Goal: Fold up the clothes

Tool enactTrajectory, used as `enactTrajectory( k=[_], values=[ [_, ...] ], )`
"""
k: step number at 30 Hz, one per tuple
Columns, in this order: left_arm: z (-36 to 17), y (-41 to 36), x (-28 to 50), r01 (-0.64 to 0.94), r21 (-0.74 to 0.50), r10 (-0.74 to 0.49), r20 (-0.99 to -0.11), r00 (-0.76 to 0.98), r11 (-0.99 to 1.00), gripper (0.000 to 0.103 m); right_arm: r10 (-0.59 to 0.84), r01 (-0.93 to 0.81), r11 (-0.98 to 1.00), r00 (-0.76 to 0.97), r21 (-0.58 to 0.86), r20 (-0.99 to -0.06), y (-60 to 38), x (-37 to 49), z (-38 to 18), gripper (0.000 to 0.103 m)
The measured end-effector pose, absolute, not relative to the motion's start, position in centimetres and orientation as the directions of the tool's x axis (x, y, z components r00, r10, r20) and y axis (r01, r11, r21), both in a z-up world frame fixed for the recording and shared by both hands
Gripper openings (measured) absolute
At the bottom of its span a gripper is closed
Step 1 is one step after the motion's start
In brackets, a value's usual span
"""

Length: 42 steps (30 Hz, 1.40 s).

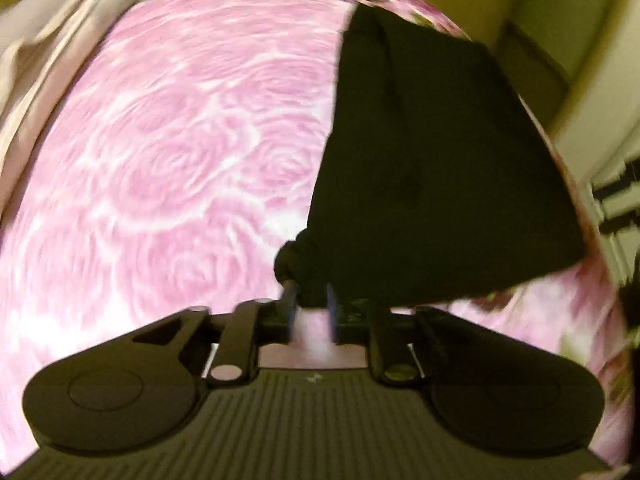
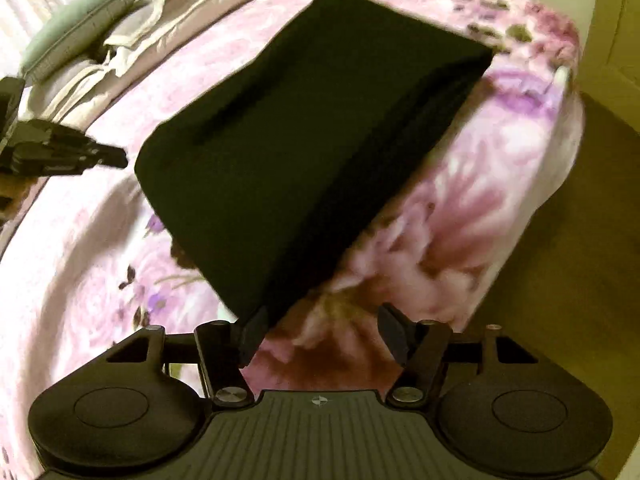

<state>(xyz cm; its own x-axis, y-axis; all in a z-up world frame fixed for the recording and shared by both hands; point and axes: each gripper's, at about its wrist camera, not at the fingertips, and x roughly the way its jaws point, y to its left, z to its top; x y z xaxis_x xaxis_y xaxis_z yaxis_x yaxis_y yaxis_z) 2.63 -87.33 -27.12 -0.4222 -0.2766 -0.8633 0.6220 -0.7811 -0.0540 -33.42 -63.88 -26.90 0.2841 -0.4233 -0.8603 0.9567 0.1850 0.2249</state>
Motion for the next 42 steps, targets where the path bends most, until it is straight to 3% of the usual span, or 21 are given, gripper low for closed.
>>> enactTrajectory(
  k=[3,9,13,18,22,31,35,38,42],
  values=[
    [-26.2,-85.9,3.1,0.74,-0.147,-0.29,-0.856,-0.427,-0.657,0.029,-0.43,0.951,0.224,0.294,0.215,-0.854,-64.4,-33.4,-24.9,0.075],
    [-24.7,-82.7,4.2,0.87,-0.332,-0.323,-0.831,-0.453,-0.365,0.049,-0.446,0.935,0.295,0.315,0.195,-0.838,-68.3,-33.1,-20.6,0.077],
    [-23.8,-80.9,4.6,0.89,-0.413,-0.367,-0.811,-0.456,-0.193,0.059,-0.446,0.902,0.405,0.337,0.149,-0.829,-73.1,-33.9,-18.6,0.085],
    [-23.2,-80.1,3.6,0.911,-0.413,-0.415,-0.829,-0.375,0.003,0.059,-0.382,0.836,0.53,0.385,0.142,-0.84,-80.3,-34.7,-18.1,0.085],
    [-23.7,-79.8,1.0,0.916,-0.385,-0.409,-0.858,-0.311,0.11,0.062,-0.252,0.746,0.632,0.453,0.209,-0.855,-86.1,-34.7,-19.4,0.085],
    [-24.9,-84.6,-7.3,0.925,-0.38,-0.414,-0.84,-0.351,-0.014,0.055,0.06,0.437,0.814,0.592,0.383,-0.804,-94.1,-29.2,-23.6,0.085],
    [-27.4,-88.0,-7.9,0.92,-0.393,-0.412,-0.836,-0.364,-0.016,0.055,0.009,0.474,0.815,0.563,0.332,-0.827,-96.8,-29.1,-25.9,0.083],
    [-29.2,-89.8,-7.6,0.916,-0.401,-0.416,-0.831,-0.37,-0.012,0.055,0.009,0.489,0.797,0.578,0.355,-0.816,-98.2,-31.3,-26.2,0.069],
    [-30.1,-90.9,-7.4,0.912,-0.41,-0.432,-0.821,-0.374,-0.01,0.056,-0.029,0.57,0.755,0.524,0.325,-0.851,-98.7,-33.6,-26.6,0.069]
  ],
)
